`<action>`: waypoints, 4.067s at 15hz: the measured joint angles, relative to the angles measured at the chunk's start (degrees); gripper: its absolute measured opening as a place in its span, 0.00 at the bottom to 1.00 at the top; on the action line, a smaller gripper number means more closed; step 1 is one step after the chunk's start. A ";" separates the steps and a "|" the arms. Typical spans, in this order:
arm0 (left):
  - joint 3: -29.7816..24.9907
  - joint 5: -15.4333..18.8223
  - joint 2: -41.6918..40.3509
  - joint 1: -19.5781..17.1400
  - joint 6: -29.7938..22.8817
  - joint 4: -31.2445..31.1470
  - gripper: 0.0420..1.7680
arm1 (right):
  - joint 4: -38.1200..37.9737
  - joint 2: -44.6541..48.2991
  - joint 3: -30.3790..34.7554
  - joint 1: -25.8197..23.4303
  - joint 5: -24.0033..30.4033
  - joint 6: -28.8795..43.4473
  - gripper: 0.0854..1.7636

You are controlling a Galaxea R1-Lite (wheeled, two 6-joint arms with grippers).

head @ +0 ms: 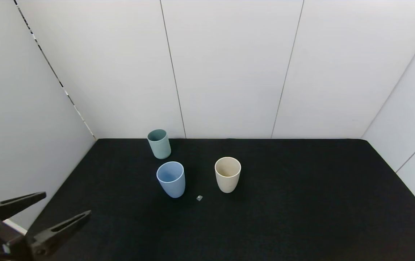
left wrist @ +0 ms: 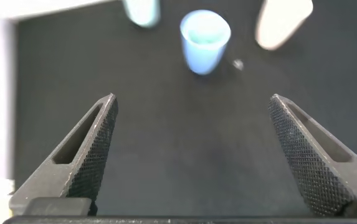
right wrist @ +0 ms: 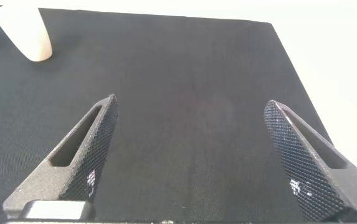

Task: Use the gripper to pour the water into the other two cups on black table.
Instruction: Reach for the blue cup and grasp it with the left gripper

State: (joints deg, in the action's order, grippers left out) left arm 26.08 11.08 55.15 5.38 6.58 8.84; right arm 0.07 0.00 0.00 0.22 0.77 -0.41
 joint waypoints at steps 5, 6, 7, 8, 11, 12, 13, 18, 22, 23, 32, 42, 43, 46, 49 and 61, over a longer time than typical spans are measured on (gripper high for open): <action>0.30 -0.41 15.27 6.91 0.20 7.69 0.97 | 0.00 0.00 0.00 0.00 -0.02 -0.02 0.97; 0.24 -0.48 18.30 7.66 0.20 10.07 0.97 | 0.00 0.00 0.00 0.00 0.00 0.01 0.97; 0.02 -0.54 20.94 8.13 0.22 12.28 0.97 | 0.00 0.00 0.00 0.00 0.00 0.00 0.97; -0.22 -0.63 23.45 8.51 0.22 14.47 0.97 | 0.00 0.00 0.00 -0.04 0.00 0.00 0.97; -0.85 -0.83 30.43 9.58 0.20 20.93 0.97 | 0.00 0.00 0.00 -0.12 -0.02 0.01 0.97; -1.00 -0.85 32.59 9.73 0.20 23.16 0.97 | 0.00 0.00 0.00 -0.09 -0.02 0.00 0.97; -1.13 -0.85 34.56 9.86 0.17 25.17 0.97 | 0.00 0.00 0.00 -0.01 -0.02 0.00 0.97; -1.80 -1.06 44.17 10.06 0.17 36.22 0.97 | 0.00 0.00 0.00 0.02 -0.02 -0.02 0.97; -1.80 -1.06 50.44 10.08 0.05 45.24 0.97 | 0.00 0.00 0.00 0.02 -0.02 0.01 0.97; -1.63 -1.06 51.77 10.08 0.00 46.90 0.97 | 0.00 0.00 0.00 0.02 0.00 0.01 0.97; 3.02 -1.22 59.79 9.81 -0.44 53.86 0.97 | 0.00 0.00 0.00 0.02 -0.02 0.00 0.97; 11.74 -1.83 65.27 9.03 -0.57 53.92 0.97 | -0.02 0.00 0.00 0.02 0.00 0.00 0.97; 12.13 -1.83 65.55 9.03 -0.57 53.89 0.97 | 0.00 0.00 0.00 0.02 -0.02 0.00 0.97; 13.25 -1.80 66.23 9.03 -0.61 53.65 0.97 | 0.00 0.00 0.00 0.02 0.00 0.01 0.97; 14.30 -1.80 66.84 9.03 -0.61 53.61 0.97 | 0.00 0.00 0.00 0.02 -0.02 0.00 0.97; 17.42 -1.80 68.58 8.95 -0.63 53.35 0.97 | -0.02 0.00 0.00 0.02 -0.02 0.00 0.97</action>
State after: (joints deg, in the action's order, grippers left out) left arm 43.50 9.28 123.73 14.32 5.95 62.18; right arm 0.05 0.00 0.00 0.24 0.74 -0.41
